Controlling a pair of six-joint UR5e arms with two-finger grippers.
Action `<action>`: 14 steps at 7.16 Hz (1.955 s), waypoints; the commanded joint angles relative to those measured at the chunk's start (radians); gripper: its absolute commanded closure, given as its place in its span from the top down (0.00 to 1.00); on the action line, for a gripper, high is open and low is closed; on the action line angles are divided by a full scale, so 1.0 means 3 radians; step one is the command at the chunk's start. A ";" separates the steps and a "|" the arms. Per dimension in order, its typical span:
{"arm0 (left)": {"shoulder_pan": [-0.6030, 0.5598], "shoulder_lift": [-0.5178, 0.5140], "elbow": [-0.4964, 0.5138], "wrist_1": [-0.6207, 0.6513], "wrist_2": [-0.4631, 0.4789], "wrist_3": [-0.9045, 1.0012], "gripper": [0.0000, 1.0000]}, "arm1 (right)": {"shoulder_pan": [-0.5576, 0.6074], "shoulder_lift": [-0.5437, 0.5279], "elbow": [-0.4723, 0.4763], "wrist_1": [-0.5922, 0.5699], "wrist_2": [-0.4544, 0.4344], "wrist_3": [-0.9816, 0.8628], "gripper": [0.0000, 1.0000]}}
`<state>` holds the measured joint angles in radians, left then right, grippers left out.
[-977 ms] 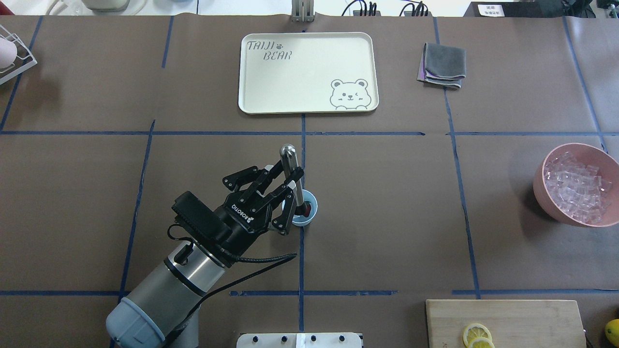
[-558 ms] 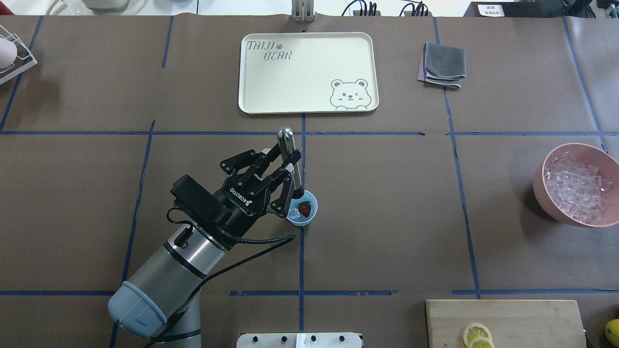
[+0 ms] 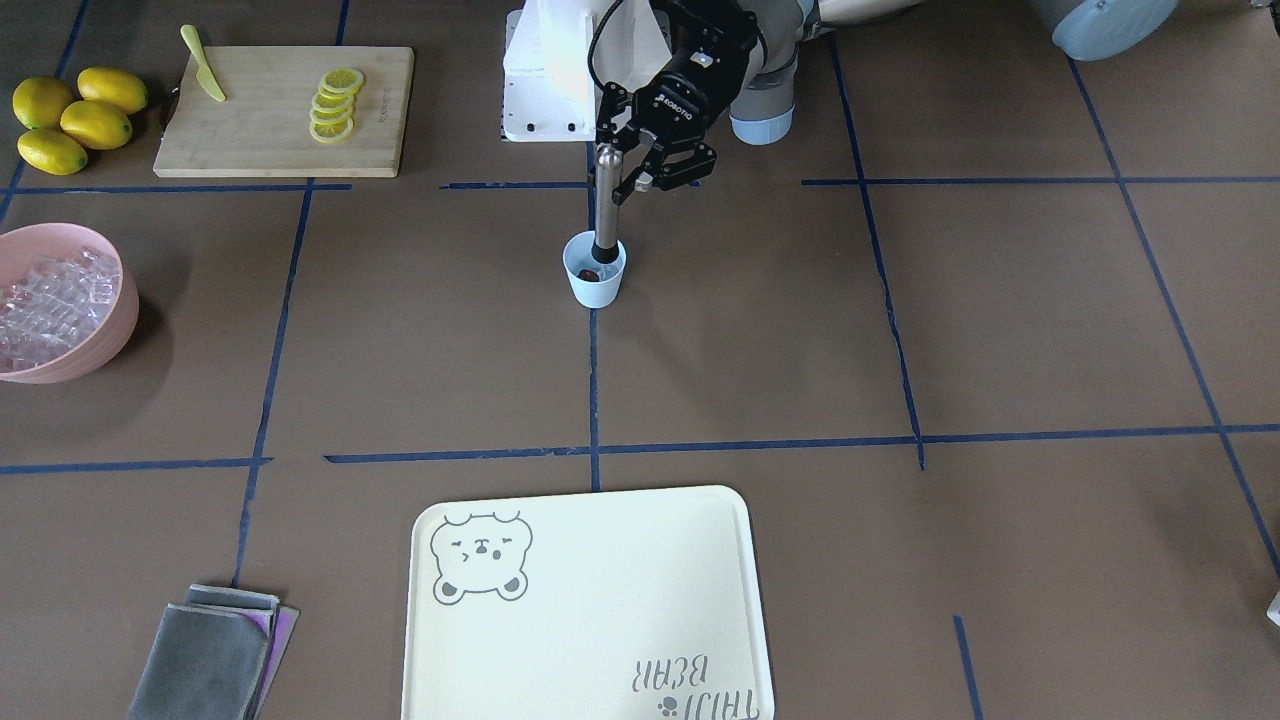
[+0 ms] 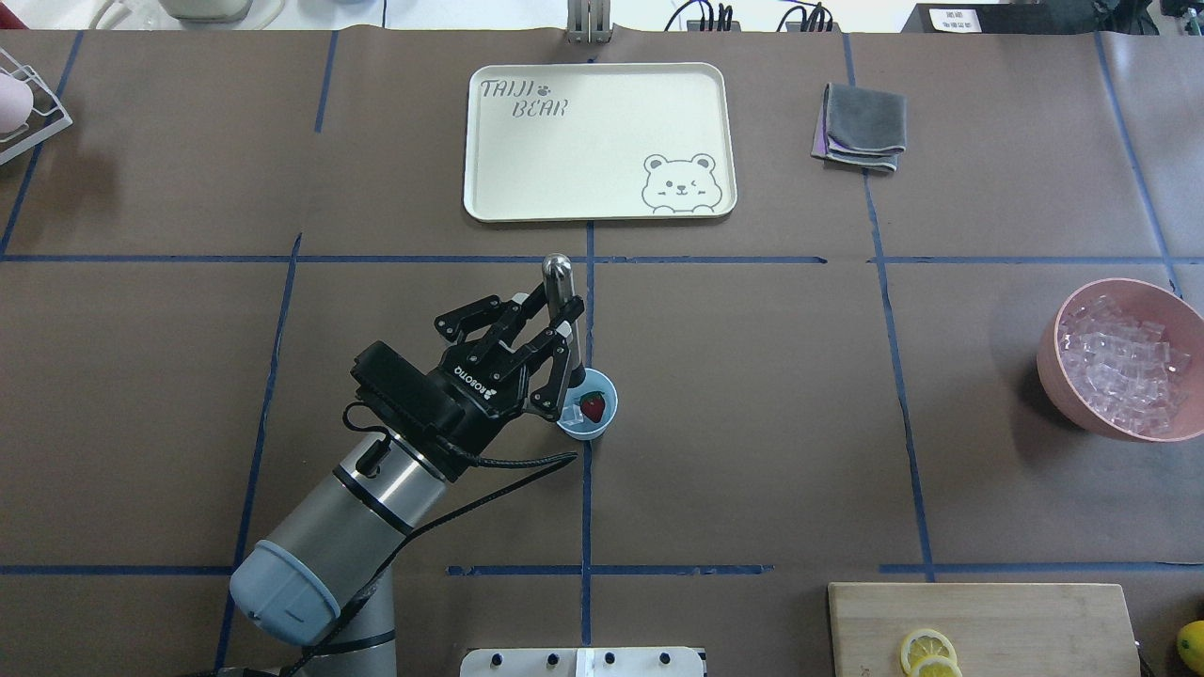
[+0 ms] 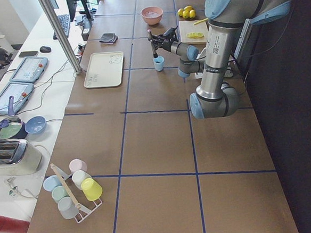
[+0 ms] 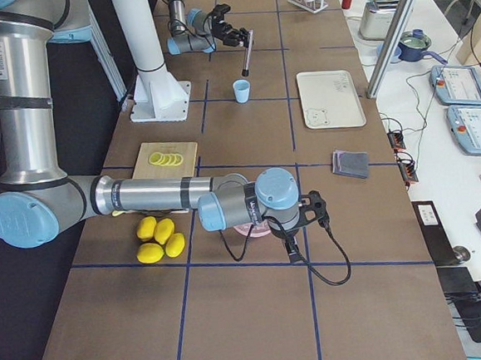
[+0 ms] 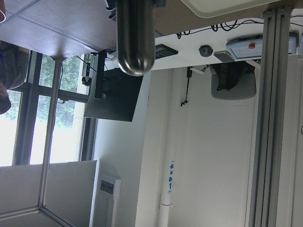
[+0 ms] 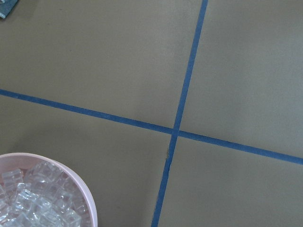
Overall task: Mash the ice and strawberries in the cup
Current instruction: 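Press the rod down into the cup repeatedly with the left gripper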
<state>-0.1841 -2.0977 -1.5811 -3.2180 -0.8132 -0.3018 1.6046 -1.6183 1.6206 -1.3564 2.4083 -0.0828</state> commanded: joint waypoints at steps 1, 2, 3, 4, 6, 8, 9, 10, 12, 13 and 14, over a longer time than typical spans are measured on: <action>0.0010 -0.0038 0.0115 -0.0006 0.0006 -0.0011 0.00 | 0.0000 0.0000 -0.0003 0.0001 0.0000 0.0000 0.99; 0.0020 -0.0129 0.0248 -0.0016 0.0016 -0.0016 0.00 | 0.0000 0.0000 -0.0008 -0.0004 0.0000 0.0000 0.99; 0.0061 -0.0115 0.0264 -0.0052 0.0062 -0.0047 0.00 | 0.0000 0.0000 -0.0008 -0.0004 0.0000 0.0000 0.99; 0.0072 -0.0095 0.0274 -0.0052 0.0062 -0.0098 0.00 | 0.0000 0.0000 -0.0013 -0.0004 0.0000 0.0000 0.99; 0.0117 -0.0089 0.0275 -0.0057 0.0067 -0.0134 0.00 | 0.0000 0.0000 -0.0013 -0.0004 0.0000 0.0000 0.99; 0.0220 -0.0089 0.0295 -0.0052 0.0189 -0.0139 0.00 | 0.0000 0.0005 -0.0018 -0.0004 0.0000 0.0000 0.99; 0.0220 -0.0094 0.0335 -0.0052 0.0210 -0.0175 0.00 | 0.0000 0.0000 -0.0018 -0.0004 0.0000 0.0000 0.99; 0.0220 -0.0105 0.0351 -0.0052 0.0215 -0.0175 0.00 | 0.0000 0.0000 -0.0018 -0.0004 0.0000 -0.0005 0.99; 0.0220 -0.0105 0.0356 -0.0052 0.0215 -0.0180 0.00 | 0.0000 0.0000 -0.0018 -0.0004 0.0000 0.0000 0.99; 0.0220 -0.0105 0.0366 -0.0052 0.0215 -0.0185 0.00 | 0.0000 0.0000 -0.0018 -0.0004 0.0000 -0.0005 0.99; 0.0215 -0.0110 0.0387 -0.0052 0.0221 -0.0185 0.00 | 0.0000 0.0000 -0.0018 -0.0004 -0.0005 -0.0005 0.99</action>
<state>-0.1183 -2.1296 -1.4707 -3.2336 -0.7483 -0.3567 1.6045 -1.6183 1.6153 -1.3576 2.4080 -0.0840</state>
